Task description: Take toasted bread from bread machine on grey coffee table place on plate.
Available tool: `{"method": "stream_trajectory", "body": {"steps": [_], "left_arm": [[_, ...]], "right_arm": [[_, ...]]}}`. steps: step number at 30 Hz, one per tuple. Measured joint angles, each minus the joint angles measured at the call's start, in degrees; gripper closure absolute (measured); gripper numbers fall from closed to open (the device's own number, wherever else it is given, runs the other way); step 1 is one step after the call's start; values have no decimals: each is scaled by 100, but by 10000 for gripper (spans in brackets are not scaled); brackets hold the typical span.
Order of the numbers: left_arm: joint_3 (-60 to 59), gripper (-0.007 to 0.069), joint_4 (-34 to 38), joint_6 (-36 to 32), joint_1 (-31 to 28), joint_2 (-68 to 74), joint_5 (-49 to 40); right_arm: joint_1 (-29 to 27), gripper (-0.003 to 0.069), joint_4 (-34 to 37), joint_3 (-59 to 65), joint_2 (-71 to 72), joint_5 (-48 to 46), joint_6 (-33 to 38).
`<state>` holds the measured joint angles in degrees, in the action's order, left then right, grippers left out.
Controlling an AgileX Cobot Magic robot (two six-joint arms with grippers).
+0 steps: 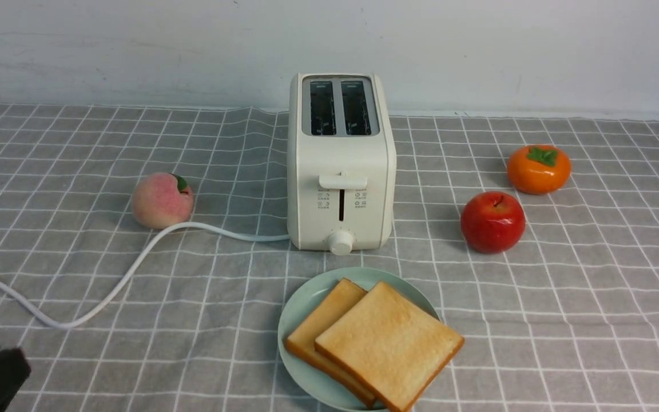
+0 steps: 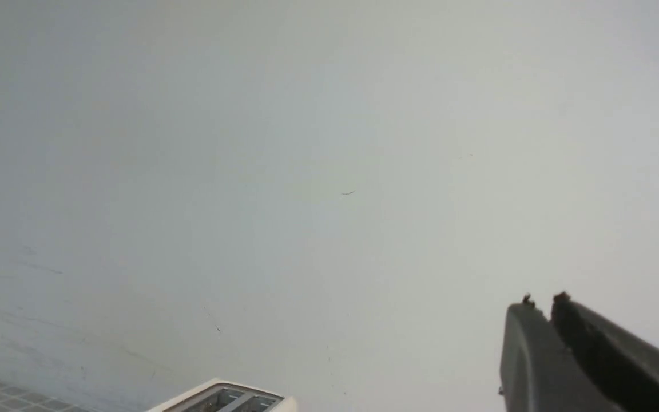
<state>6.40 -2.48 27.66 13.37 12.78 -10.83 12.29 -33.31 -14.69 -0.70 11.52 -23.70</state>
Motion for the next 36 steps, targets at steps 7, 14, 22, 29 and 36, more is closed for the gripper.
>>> {"method": "stream_trajectory", "body": {"steps": [7,14,22,29,36], "left_arm": [[-784,616,81,-266,-876,-1322,-852],[-815,613,98,-289,-876,-1335,-1134],[-815,607,101,-289,-876,-1335,-1134],[-815,607,101,-289,-876,-1335,-1140],[-815,607,101,-289,-876,-1335,-1140]], "right_arm": [[0,594,-842,0,2,74,0],[0,591,-1854,5,7,116,0],[0,587,-2992,5,7,196,0],[0,576,-4317,5,7,346,0],[0,571,-5372,11,7,426,-17]]}}
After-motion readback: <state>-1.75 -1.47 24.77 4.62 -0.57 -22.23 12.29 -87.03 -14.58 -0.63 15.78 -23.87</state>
